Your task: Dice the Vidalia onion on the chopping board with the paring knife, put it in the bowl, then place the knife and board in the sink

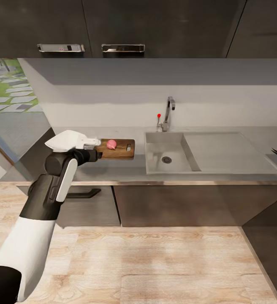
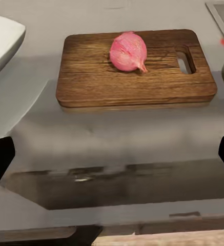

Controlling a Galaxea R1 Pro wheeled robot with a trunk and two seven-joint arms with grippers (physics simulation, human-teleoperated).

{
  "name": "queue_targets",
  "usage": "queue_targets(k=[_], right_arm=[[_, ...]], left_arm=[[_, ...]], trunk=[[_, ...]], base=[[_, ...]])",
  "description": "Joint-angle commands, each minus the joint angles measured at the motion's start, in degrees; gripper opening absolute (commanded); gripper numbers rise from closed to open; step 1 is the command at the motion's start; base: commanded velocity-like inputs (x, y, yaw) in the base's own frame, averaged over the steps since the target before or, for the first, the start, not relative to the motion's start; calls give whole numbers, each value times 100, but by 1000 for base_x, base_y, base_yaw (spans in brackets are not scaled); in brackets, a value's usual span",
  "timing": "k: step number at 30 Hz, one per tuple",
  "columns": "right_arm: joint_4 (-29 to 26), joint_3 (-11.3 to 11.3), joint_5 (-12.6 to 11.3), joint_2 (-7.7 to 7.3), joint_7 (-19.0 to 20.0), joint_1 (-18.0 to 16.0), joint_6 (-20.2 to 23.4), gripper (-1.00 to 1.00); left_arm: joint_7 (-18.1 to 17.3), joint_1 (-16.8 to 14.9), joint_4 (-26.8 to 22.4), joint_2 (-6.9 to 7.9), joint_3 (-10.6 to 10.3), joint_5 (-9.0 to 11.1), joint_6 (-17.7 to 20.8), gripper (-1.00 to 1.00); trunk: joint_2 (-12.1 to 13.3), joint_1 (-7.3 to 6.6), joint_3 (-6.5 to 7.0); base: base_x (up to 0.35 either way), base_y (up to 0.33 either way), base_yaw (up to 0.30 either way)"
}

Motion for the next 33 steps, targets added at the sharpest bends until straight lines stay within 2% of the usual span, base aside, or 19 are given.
queue_targets(k=[1, 6, 8, 15, 19, 25, 28, 31, 33], right_arm=[[-11, 48, -49, -9, -47, -1, -11, 100], [-7, 48, -49, -10, -47, -1, -11, 100], [-6, 48, -49, -6, -47, -1, -11, 100], [-6, 48, -49, -10, -47, -1, -9, 100], [-6, 48, -49, -11, -47, -1, -7, 100], [-6, 48, -49, -11, -47, -1, -3, 100], [-6, 48, -49, -9, -47, -1, -2, 100], [-6, 48, -49, -10, -47, -1, -2, 100], [-6, 48, -49, -11, -47, -1, -2, 100]], left_arm=[[60, 114, -124, 29, -12, 59, 19, 100], [54, 399, -417, 310, -18, 132, 19, 100], [52, 664, -508, 418, -20, 242, -7, 100], [51, 1100, -544, 540, -20, 292, -169, 100], [51, 1531, -541, 657, -21, 297, -859, 100], [51, 2016, -545, 700, -21, 297, -1232, 100], [51, 2196, -543, 752, -21, 300, -1588, 100], [51, 2409, -541, 907, -48, 304, -1931, 100], [51, 2548, -545, 1051, -189, 310, -2159, 100]], trunk=[[-10, 4, -9], [-10, 4, -9], [-10, 4, -9], [-10, 4, -9], [-10, 4, -9], [-10, 4, -9], [-10, 4, -9], [-10, 4, -9], [-10, 4, -9]], base=[[0, 0, 0], [0, 0, 0], [0, 0, 0], [0, 0, 0], [0, 0, 0], [0, 0, 0], [0, 0, 0], [0, 0, 0], [0, 0, 0]])
